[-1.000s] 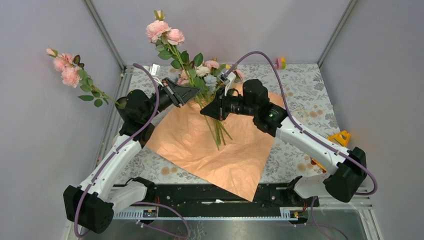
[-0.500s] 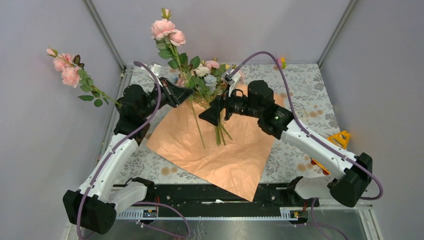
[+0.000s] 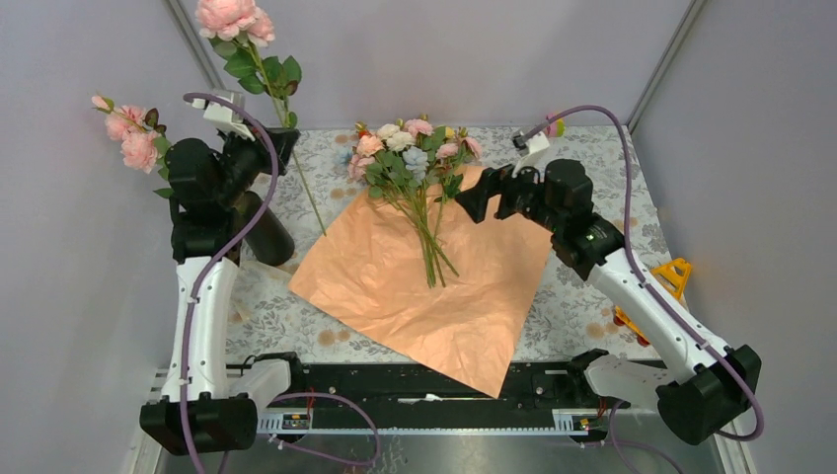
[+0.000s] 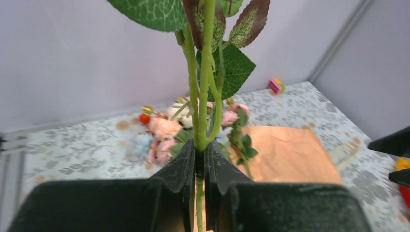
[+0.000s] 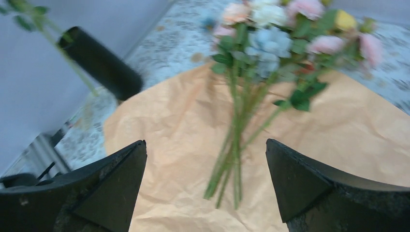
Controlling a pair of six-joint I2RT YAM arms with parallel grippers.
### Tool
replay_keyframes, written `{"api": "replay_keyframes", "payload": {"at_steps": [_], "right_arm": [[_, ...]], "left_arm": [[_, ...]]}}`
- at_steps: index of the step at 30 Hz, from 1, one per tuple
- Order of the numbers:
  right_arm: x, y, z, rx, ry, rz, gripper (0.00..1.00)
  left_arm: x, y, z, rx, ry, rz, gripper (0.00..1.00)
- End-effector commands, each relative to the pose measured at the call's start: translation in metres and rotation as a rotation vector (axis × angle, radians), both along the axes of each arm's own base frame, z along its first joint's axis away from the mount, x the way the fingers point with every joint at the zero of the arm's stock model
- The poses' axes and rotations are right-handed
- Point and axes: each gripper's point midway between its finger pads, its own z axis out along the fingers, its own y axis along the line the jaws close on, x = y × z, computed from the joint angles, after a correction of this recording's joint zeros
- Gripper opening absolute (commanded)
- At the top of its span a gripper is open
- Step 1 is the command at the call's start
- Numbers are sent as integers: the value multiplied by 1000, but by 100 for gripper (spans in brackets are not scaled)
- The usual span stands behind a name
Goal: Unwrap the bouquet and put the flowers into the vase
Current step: Pick up the fake flower from the wrapping paper, then insert the fake flower into the vase.
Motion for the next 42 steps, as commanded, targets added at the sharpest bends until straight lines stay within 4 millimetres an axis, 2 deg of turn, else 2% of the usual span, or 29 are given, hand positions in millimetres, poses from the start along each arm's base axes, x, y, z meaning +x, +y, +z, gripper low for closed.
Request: {"api": "replay_keyframes", "payload": {"at_steps": [1,6,9,13,18,20,25,29,36,42], "right_arm": [[14,-39,-2,26,28,-106,99],[35,-87,-11,48,84,-250,99],[40,-105,-16,65,95,-297,99],[45,-117,-18,90,116,-316,99],[49,-120,-17,130,125,-316,99],[50,-121,-19,136,129,-317,99],[51,-120,-20,158,157,-306,99],[49,-113,-10,210,133,-268,99],[46,-109,-14,228,149,-246,99],[45,-108,-15,230,147,-239,99]], "left_arm": [[13,36,44,73,-149,132,0],[7,86,82,81,-257,324,0],[-4,108,104,98,-331,416,0],[-13,135,119,120,-363,523,0],[-22,155,127,151,-377,595,0],[-24,162,125,177,-371,622,0],[-22,177,104,183,-358,674,0],[-20,179,92,181,-389,676,0],[-8,182,69,152,-379,655,0],[4,187,41,114,-330,646,0]]}}
